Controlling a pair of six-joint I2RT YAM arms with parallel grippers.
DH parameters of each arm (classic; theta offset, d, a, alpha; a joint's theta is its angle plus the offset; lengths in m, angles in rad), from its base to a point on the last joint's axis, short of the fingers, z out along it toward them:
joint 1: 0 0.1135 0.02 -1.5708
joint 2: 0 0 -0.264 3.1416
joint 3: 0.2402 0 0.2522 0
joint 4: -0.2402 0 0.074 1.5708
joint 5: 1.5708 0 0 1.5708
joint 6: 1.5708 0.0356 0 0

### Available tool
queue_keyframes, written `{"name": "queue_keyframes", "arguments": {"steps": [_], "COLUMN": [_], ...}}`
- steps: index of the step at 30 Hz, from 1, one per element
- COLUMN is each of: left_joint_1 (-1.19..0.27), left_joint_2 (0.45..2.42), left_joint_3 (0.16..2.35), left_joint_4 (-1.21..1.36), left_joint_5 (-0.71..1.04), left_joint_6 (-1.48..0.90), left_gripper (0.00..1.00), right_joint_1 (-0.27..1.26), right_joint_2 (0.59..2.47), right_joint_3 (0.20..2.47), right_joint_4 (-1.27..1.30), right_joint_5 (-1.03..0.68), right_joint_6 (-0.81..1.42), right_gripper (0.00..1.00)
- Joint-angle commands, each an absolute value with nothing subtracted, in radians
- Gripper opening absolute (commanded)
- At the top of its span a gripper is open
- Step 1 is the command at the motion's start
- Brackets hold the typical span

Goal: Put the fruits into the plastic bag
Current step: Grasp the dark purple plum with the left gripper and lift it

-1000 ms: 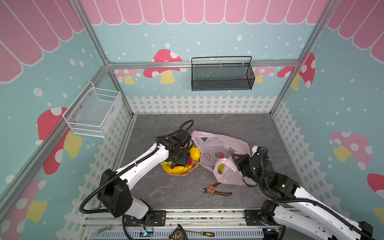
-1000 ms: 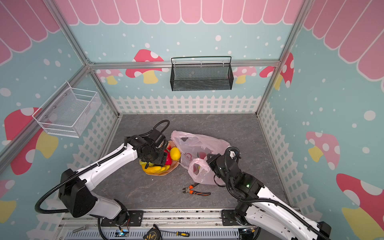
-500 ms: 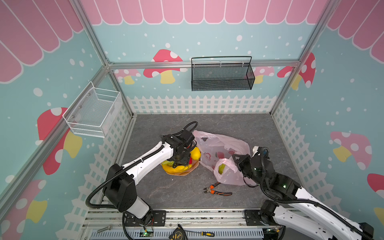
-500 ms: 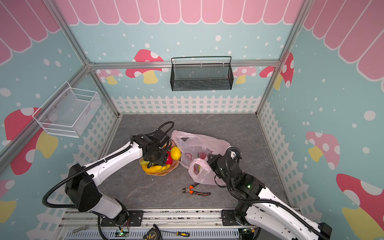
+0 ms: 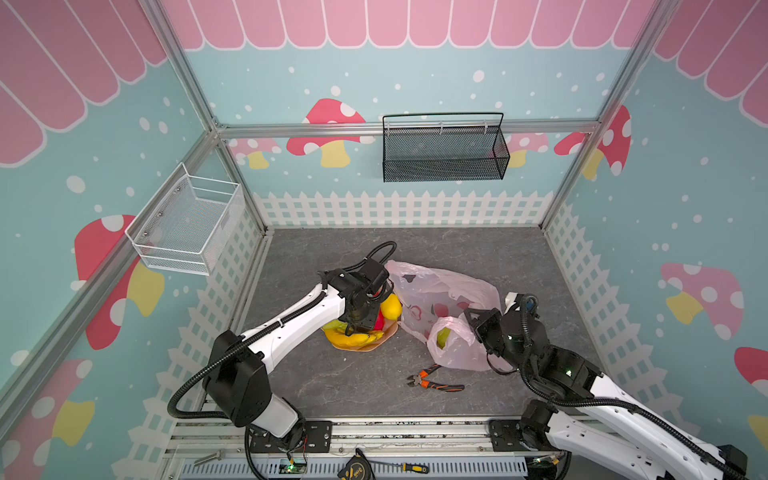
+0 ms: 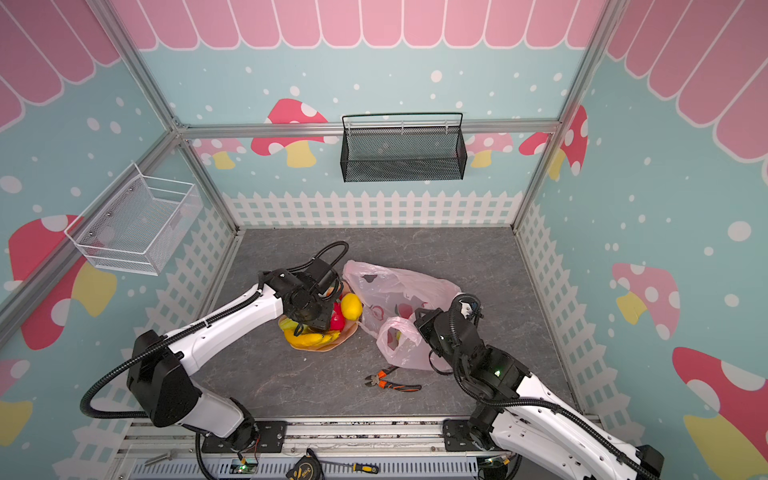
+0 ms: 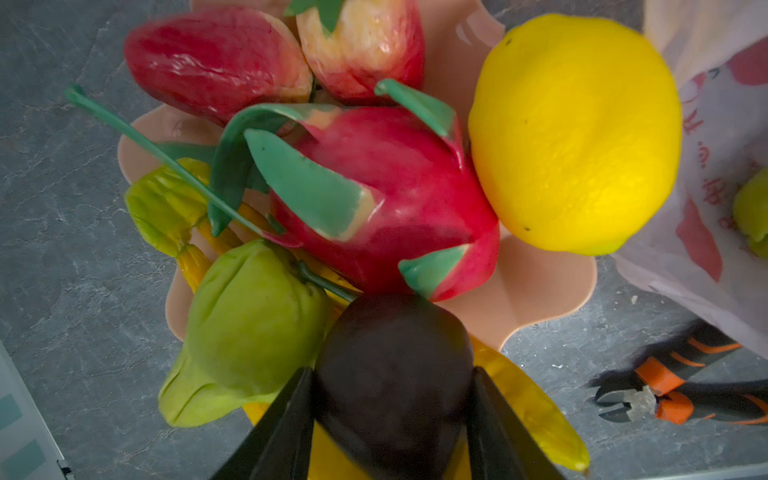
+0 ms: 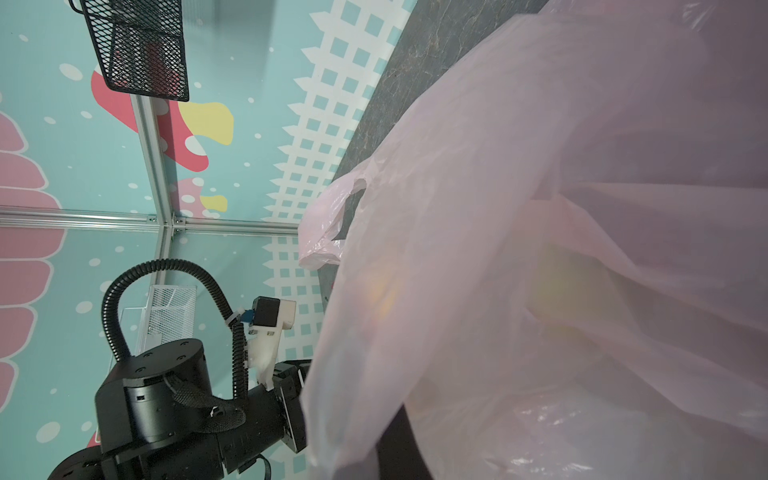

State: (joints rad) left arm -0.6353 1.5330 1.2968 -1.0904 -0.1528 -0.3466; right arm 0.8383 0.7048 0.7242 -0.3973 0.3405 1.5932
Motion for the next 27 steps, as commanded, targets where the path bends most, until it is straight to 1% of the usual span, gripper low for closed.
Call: {"name": "queue_keyframes", "arguments": {"steps": [1, 12, 16, 27], "left_joint_1": [-0.635, -0.622, -0.589, -0.508], "left_joint_2": [1.476, 1.398, 1.368, 1.304], "left_joint_3": [1.334, 1.436, 1.454, 1.387], "left_joint_4": [-1.072, -1.042, -1.013, -0.927], "left_joint_5": [-0.141, -0.121, -0.041, 0.168], "left_joint_6": [-0.327, -0.342, -0.372, -0.454], "left_gripper": [0.49, 0.45, 0.45, 0.43], "right_joint_1": [0.836, 0.836, 0.836, 0.836], "right_joint_2": [0.702, 0.706, 0.704, 0.705], "right_joint_3": [0.734, 0.740, 0.742, 0.752], "right_joint_4": [-0.417, -0.420, -0.419, -0.430], "right_joint_5": [0.352, 0.341, 0.335, 0.334], "right_joint_6": [1.597, 1.591, 1.585, 1.575], "right_gripper": [0.00, 0.00, 0.00, 0.00]}}
